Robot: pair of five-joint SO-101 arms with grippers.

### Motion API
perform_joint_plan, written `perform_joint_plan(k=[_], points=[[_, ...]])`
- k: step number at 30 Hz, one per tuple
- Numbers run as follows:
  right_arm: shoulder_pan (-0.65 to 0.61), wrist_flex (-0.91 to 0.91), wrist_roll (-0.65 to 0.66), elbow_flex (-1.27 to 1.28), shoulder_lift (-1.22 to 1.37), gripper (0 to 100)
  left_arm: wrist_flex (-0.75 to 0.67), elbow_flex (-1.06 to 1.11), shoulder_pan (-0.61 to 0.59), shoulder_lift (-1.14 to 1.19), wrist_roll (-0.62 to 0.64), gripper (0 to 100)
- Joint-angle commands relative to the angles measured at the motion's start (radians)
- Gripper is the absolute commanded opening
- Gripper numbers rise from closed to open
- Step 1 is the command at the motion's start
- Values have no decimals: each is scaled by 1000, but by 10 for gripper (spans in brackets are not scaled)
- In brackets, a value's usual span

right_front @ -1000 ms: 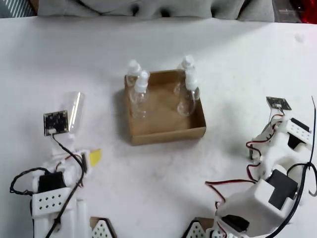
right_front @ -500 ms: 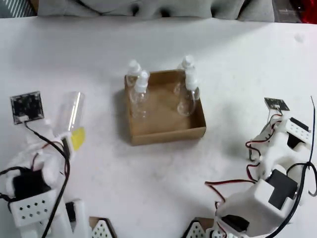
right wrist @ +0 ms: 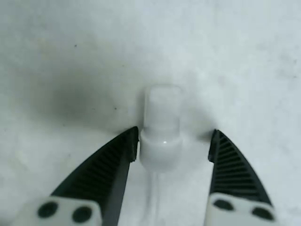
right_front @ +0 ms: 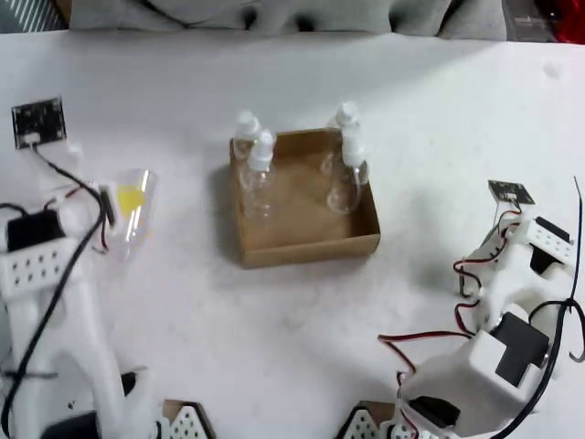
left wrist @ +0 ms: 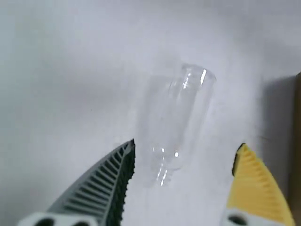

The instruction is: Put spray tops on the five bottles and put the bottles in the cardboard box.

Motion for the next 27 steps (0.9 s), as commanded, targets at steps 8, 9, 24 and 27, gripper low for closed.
perform_joint_plan(k=[8, 9, 24, 27], points=[[4, 15, -9, -37, -2, 212, -170, -193, -5, 358, 322, 142], [4, 15, -9, -37, -2, 212, -169, -224, -5, 394, 354, 101], [2, 15, -9, -37, -2, 212, -69, -773, 35, 998, 690, 35], [2, 16, 18, -37, -7, 212, 57, -922, 70, 1092, 695, 35]])
